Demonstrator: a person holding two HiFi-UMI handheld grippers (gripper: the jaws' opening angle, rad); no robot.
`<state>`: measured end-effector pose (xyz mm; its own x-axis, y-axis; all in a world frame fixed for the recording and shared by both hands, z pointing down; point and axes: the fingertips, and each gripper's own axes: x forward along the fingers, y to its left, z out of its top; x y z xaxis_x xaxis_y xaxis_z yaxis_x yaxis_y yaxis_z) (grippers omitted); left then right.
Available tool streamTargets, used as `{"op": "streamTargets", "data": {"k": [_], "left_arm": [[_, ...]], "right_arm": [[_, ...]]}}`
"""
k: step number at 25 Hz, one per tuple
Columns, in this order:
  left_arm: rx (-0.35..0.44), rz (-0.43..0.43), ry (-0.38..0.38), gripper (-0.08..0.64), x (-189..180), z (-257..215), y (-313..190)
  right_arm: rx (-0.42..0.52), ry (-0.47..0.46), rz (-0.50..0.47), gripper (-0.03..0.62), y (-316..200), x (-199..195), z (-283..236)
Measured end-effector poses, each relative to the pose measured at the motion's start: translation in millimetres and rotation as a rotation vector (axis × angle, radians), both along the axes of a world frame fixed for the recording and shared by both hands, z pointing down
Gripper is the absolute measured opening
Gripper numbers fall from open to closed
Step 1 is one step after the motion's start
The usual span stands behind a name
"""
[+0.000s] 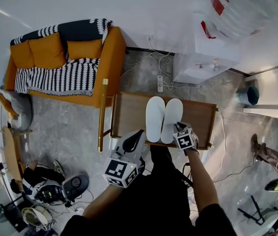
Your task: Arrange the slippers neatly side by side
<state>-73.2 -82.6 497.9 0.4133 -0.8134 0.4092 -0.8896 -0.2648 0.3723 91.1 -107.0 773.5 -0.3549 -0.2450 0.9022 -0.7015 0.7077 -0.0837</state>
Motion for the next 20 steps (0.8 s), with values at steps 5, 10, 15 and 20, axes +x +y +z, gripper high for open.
{"op": "streamTargets", "data": {"k": [5, 10, 15, 20], "left_arm": [[0.004, 0.002, -0.001, 0.017, -1, 0, 5], [0.016, 0.005, 0.002, 0.017, -3, -4, 8], [0.050, 0.025, 0.000, 0.017, -4, -16, 16], [0.078, 0.047, 0.003, 0.017, -6, -27, 24]], "right_arm": [[-0.004, -0.007, 0.034, 0.124, 3, 2, -3], [0.013, -0.028, 0.108, 0.130, 4, 5, -18], [0.055, -0.086, 0.221, 0.088, 5, 8, -57], [0.136, -0.222, 0.333, 0.040, 3, 1, -117]]}}
